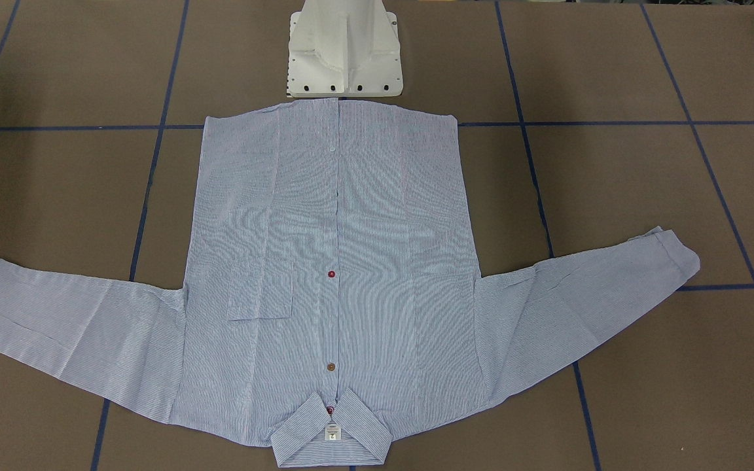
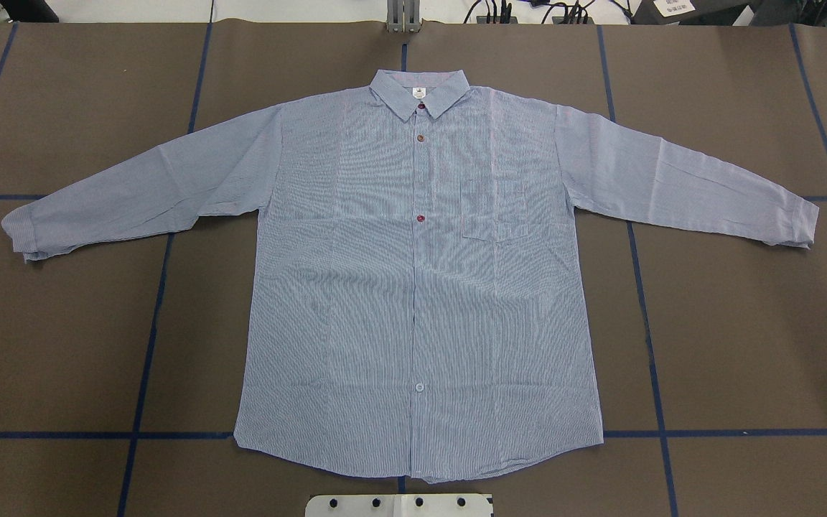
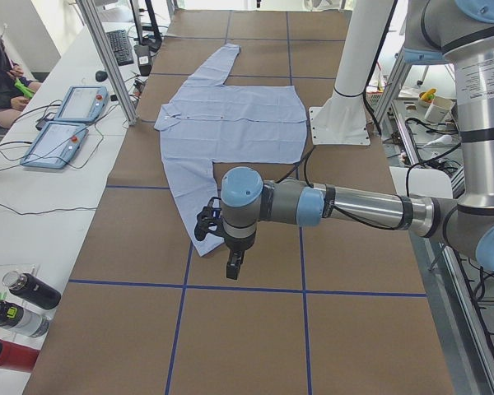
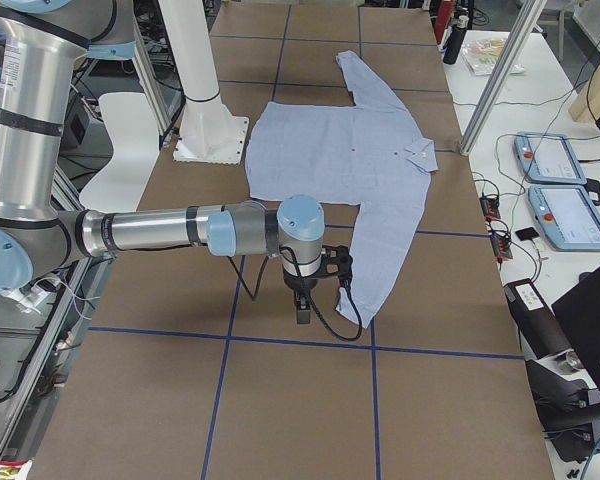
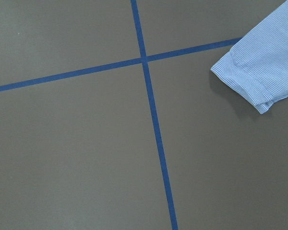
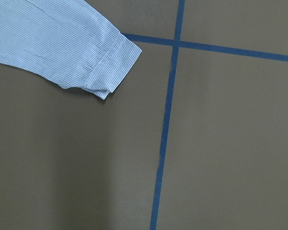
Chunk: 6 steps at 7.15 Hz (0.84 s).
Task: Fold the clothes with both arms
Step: 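Move the right gripper to the cuff of the sleeve nearest it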
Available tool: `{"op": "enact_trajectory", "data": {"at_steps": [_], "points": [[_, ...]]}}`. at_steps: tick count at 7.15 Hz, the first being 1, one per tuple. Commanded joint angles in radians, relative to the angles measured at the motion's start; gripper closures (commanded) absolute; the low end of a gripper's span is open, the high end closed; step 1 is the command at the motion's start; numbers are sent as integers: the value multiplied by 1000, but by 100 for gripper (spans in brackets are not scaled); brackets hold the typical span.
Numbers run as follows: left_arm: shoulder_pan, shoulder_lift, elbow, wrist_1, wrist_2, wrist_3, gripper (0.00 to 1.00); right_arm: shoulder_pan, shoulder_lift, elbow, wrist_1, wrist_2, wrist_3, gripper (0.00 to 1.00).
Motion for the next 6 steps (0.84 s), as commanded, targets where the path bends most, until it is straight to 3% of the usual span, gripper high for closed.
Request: {"op": "enact_trajectory", "data": {"at_steps": [1, 4, 6], "points": [[0, -2, -14, -3, 2, 2, 0, 0, 0, 1, 0, -1, 1, 0], [1, -2, -52, -85, 11, 2, 0, -11, 35, 13, 0, 2, 72, 0], [-3, 12, -59, -115, -32, 0, 0, -26, 37, 18, 2, 2, 76, 0]]}}
